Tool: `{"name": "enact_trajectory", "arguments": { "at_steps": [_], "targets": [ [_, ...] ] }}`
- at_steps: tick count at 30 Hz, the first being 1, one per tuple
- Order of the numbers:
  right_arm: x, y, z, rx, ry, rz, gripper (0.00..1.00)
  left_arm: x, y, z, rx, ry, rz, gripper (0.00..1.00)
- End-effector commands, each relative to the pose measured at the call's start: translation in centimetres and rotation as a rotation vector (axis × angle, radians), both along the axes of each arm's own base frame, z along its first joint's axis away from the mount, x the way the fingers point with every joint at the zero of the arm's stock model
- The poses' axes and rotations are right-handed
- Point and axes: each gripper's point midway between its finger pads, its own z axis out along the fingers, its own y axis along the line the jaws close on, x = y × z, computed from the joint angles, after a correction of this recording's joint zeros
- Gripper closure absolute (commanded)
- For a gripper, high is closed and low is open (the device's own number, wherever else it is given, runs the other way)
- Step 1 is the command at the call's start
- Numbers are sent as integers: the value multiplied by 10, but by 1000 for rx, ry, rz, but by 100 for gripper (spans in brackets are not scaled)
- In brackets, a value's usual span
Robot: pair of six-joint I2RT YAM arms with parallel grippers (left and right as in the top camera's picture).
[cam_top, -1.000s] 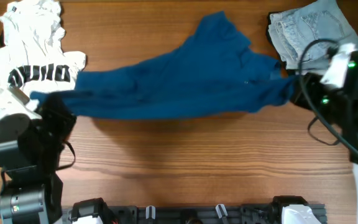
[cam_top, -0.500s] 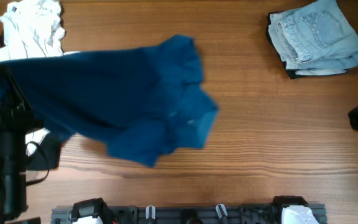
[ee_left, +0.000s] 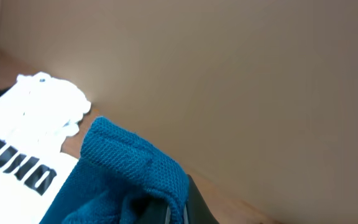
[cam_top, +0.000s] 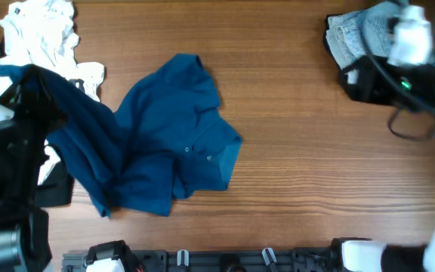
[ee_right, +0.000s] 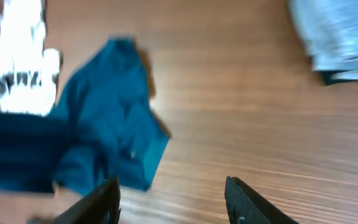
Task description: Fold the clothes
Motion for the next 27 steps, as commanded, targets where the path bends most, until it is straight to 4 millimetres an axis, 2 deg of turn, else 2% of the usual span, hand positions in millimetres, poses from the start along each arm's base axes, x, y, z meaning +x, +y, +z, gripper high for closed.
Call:
{"name": "enact_trajectory", "arguments": {
  "at_steps": [1,7,10,13,19,21,27],
  "targets": [
    [19,48,-40,8,101,221,42,8,-2,-13,5,56,-21,96],
    [49,103,-112,-27,223,330,39,22,1,-53,-25,211,-23,96],
    [58,116,-149,-59,275,353,36,29,2,-70,-37,276,-24,96],
    [66,117,-177,-101,304,349,30,36,3,-87,-50,340,-24,96],
    [62,118,-195,-119,333,370,23,51,4,-122,-72,464,-30,96],
    [59,122,-203,-127,334,394,13,58,2,-132,-76,499,-41,96],
    [47,131,-233,-137,368,422,11,67,-4,-147,-78,543,-59,96]
  ]
}}
